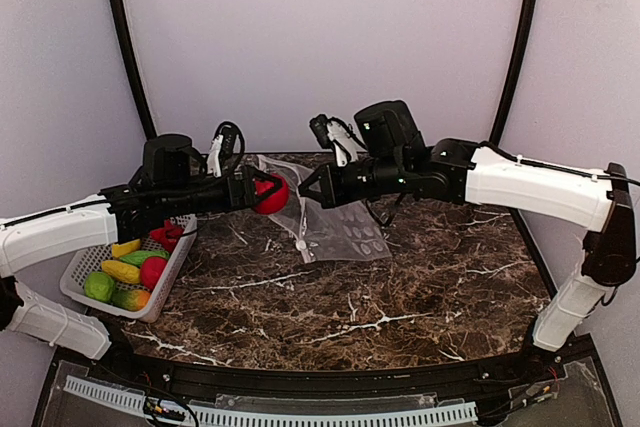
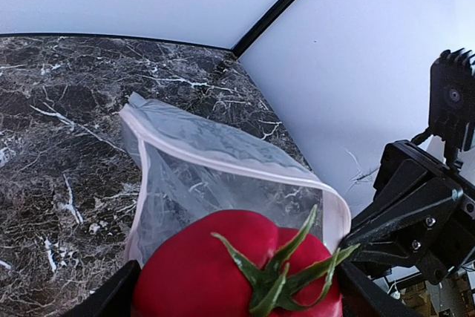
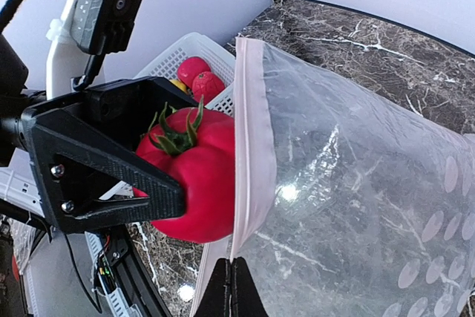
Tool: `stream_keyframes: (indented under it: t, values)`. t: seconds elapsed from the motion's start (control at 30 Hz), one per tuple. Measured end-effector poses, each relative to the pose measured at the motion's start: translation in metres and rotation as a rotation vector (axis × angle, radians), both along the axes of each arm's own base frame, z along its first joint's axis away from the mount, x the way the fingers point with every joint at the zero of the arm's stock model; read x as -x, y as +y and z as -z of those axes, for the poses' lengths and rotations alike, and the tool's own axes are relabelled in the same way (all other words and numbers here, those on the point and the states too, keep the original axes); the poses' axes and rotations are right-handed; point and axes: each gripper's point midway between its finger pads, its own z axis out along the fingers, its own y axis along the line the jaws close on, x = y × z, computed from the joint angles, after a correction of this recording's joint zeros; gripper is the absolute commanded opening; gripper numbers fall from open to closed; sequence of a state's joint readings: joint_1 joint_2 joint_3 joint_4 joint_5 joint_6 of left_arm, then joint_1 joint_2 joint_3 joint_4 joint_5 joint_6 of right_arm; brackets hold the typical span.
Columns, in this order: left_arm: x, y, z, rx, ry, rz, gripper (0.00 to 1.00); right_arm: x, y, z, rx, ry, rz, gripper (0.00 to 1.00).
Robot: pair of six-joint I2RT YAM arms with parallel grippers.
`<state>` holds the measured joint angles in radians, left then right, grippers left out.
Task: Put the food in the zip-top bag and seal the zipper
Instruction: Place the fake fruit in the zipper food storage bag.
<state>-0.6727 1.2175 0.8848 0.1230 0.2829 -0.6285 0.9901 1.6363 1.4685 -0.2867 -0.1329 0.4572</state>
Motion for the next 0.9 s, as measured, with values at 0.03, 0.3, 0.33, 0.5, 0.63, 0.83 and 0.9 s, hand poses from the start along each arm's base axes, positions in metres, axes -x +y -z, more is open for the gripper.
stream_keyframes:
  t: [0.03, 0.3, 0.33, 0.5, 0.63, 0.83, 0.9]
  values:
    - [-0.001, 0.001, 0.002, -0.01, 0.004, -0.007, 0.58, 0.001, 0.001, 0.0, -0.004, 0.004, -0.006, 0.0]
    - [-0.004, -0.001, 0.008, -0.042, 0.012, -0.014, 0.63, 0.008, 0.005, -0.005, -0.036, 0.025, -0.054, 0.0]
    - [-0.005, -0.003, 0.008, -0.044, 0.013, -0.012, 0.64, 0.008, 0.006, -0.005, -0.04, 0.027, -0.057, 0.0]
    - [-0.006, -0.005, 0.015, -0.057, 0.027, -0.009, 0.69, 0.01, 0.007, -0.007, -0.055, 0.036, -0.072, 0.0]
    - [-0.006, -0.007, 0.018, -0.063, 0.035, -0.005, 0.76, 0.011, 0.008, -0.006, -0.065, 0.045, -0.078, 0.0]
    - [-0.007, -0.011, 0.015, -0.059, 0.031, 0.004, 0.88, 0.011, 0.008, -0.004, -0.069, 0.055, -0.08, 0.0]
    - [-0.006, -0.011, 0.015, -0.06, 0.032, 0.006, 0.91, 0.011, 0.008, -0.003, -0.069, 0.058, -0.08, 0.0]
